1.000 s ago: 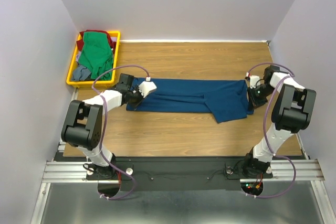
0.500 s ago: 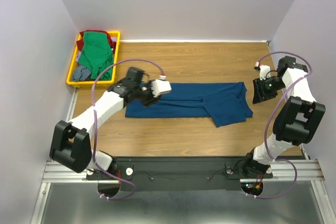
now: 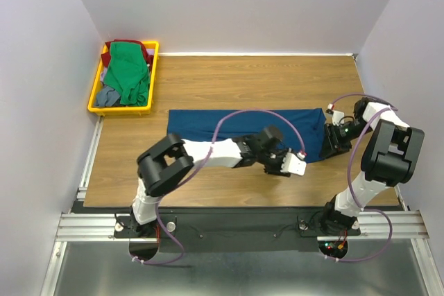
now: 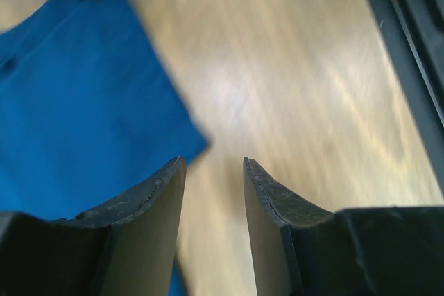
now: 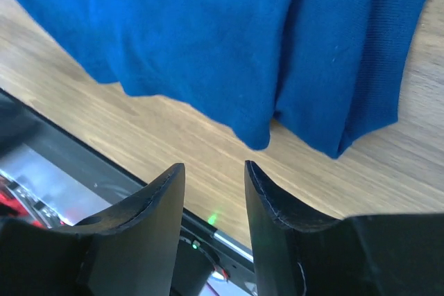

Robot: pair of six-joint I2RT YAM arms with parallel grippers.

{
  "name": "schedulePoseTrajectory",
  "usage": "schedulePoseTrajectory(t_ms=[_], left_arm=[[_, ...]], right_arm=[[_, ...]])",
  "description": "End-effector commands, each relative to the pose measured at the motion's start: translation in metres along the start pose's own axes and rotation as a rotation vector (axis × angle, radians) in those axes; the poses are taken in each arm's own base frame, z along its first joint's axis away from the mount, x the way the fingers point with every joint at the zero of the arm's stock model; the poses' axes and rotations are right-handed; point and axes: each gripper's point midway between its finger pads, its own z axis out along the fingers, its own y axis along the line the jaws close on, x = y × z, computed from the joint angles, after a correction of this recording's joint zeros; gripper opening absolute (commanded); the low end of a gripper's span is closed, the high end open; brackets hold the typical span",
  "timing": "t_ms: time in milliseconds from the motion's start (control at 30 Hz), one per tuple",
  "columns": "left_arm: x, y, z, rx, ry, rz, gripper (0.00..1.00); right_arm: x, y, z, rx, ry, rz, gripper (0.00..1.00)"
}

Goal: Fold and stack the t-shirts
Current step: Fold the tshirt

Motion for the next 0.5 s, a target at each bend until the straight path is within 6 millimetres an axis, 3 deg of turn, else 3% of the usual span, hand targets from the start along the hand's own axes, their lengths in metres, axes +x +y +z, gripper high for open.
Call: schedulePoseTrajectory(t_ms=[0, 133, 467], left_arm=[[-0.056, 0.034, 0.01, -0.097, -0.142, 0.093, 0.51], [-0.051, 0.027, 0.036, -0.058, -0.131, 0.137, 0.52], [-0.026, 0.028, 0.062, -0.049, -0.071, 0.119, 0.52]], right_arm=[[-0.011, -0.006, 0.007, 0.015, -0.057, 0.025, 0.46], [-0.005, -0.013, 0.016, 0.014, -0.02, 0.052, 0.47], [-0.002, -0.024, 0.016, 0.078, -0.016, 0.059, 0.48]])
